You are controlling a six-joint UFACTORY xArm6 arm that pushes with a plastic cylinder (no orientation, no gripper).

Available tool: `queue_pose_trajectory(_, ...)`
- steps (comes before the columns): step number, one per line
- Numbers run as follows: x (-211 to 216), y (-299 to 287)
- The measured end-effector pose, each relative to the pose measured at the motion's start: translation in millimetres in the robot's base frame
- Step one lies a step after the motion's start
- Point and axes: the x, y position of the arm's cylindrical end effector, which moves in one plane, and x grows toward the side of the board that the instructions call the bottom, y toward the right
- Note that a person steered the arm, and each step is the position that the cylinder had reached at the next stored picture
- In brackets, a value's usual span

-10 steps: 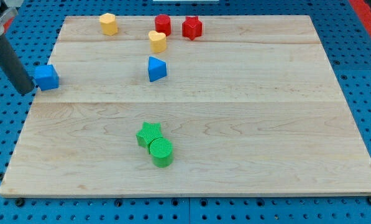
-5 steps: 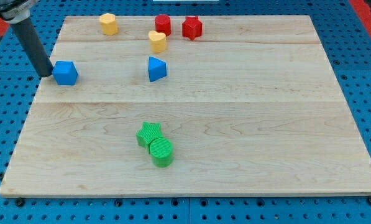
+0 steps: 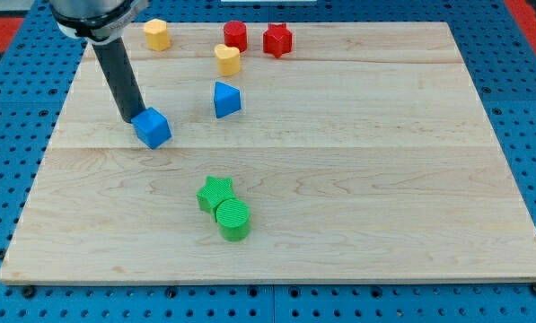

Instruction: Push the blue cube towards the blue triangle

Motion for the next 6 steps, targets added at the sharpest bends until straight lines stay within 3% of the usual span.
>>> queue_pose_trajectory(2,27,40)
queue_pose_trajectory(3,62,6)
queue_pose_trajectory(4,72,24)
queue_pose_trajectory(5,70,60)
queue_pose_trajectory(6,60,53)
